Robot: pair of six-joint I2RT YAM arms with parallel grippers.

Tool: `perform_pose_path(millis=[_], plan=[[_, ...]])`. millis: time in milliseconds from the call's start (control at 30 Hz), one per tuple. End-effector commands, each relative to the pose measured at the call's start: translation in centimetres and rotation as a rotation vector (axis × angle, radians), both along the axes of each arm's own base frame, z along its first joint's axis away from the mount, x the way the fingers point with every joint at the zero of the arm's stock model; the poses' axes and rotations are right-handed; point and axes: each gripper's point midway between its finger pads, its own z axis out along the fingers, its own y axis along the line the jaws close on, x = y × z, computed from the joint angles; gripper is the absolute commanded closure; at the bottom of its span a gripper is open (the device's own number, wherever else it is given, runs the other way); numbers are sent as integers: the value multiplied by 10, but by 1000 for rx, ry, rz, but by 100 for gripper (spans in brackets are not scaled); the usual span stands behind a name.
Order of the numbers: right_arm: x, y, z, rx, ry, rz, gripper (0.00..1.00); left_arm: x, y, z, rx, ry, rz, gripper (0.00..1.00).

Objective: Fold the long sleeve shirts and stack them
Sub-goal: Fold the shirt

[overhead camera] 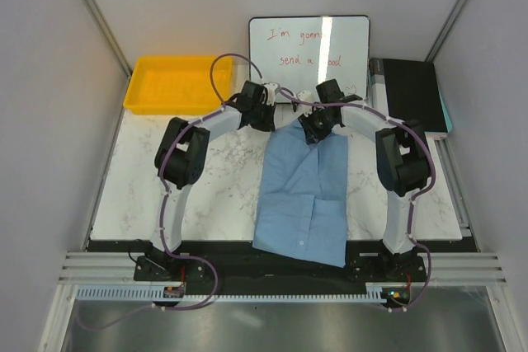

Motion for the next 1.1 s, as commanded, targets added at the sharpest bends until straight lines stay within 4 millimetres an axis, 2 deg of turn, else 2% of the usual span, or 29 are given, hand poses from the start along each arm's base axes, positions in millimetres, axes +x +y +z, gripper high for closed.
perform_pose_path(millis=[0, 133, 233, 267, 300, 333, 367, 400, 433, 467, 500, 533, 567, 600, 633, 667, 700, 733, 767, 800, 833, 867, 933, 967, 1033, 1067], plan=[[15, -3, -2, -21, -23, -11, 67, 24, 19, 19, 90, -95, 2, 98], [23, -4, -6, -37, -40, -14, 67, 42, 23, 42, 128, -192, -18, 98], [30, -1, 3, -17, -65, -10, 67, 50, 29, 53, 146, -233, -9, 98], [35, 2, 9, -3, -84, -8, 67, 50, 30, 55, 132, -232, -19, 91], [36, 4, 13, 10, -88, -8, 67, 50, 30, 60, 122, -237, -17, 72], [38, 7, 22, 26, -104, -7, 67, 42, 32, 54, 93, -201, -13, 66], [43, 8, 31, 39, -122, -12, 67, 46, 34, 84, 12, -254, -10, 62], [45, 8, 39, 54, -133, -18, 67, 43, 39, 90, -10, -256, -3, 60], [46, 10, 58, 79, -163, -19, 66, 29, 42, 87, -61, -208, 2, 60], [45, 9, 69, 103, -170, -22, 66, 17, 42, 132, -198, -242, -79, 60], [42, 8, 80, 127, -175, -22, 64, 3, 45, 144, -257, -226, -119, 60], [36, 7, 103, 155, -201, -19, 63, -18, 50, 143, -283, -192, -154, 59], [21, 4, 103, 158, -162, -15, 63, -44, 55, 165, -309, -181, -205, 57], [8, 7, 109, 186, -142, 9, 63, -62, 59, 168, -305, -158, -229, 53], [-6, 6, 123, 204, -148, 27, 62, -87, 62, 154, -308, -92, -244, 51], [-32, 3, 111, 206, -69, 35, 62, -109, 62, 153, -337, -49, -275, 47], [-51, 9, 112, 249, -21, 71, 62, -133, 65, 169, -356, -56, -298, 40], [-67, 8, 119, 269, -10, 93, 61, -161, 67, 145, -375, 52, -276, 37], [-92, 4, 105, 268, 73, 95, 60, -176, 68, 142, -391, 88, -262, 35], [-106, 3, 101, 278, 112, 111, 58, -191, 67, 144, -407, 111, -254, 32], [-122, 7, 104, 308, 142, 143, 58, -210, 67, 127, -420, 208, -215, 32], [-140, 4, 90, 295, 196, 151, 58, -223, 61, 123, -435, 246, -218, 31], [-154, 1, 81, 270, 215, 165, 52, -244, 57, 110, -453, 326, -189, 30], [-165, 1, 69, 248, 250, 170, 50, -250, 56, 104, -452, 350, -179, 29], [-175, -1, 55, 212, 295, 200, 47, -269, 51, 91, -460, 420, -183, 28], [-179, -5, 45, 162, 310, 205, 46, -272, 50, 84, -444, 428, -177, 28]])
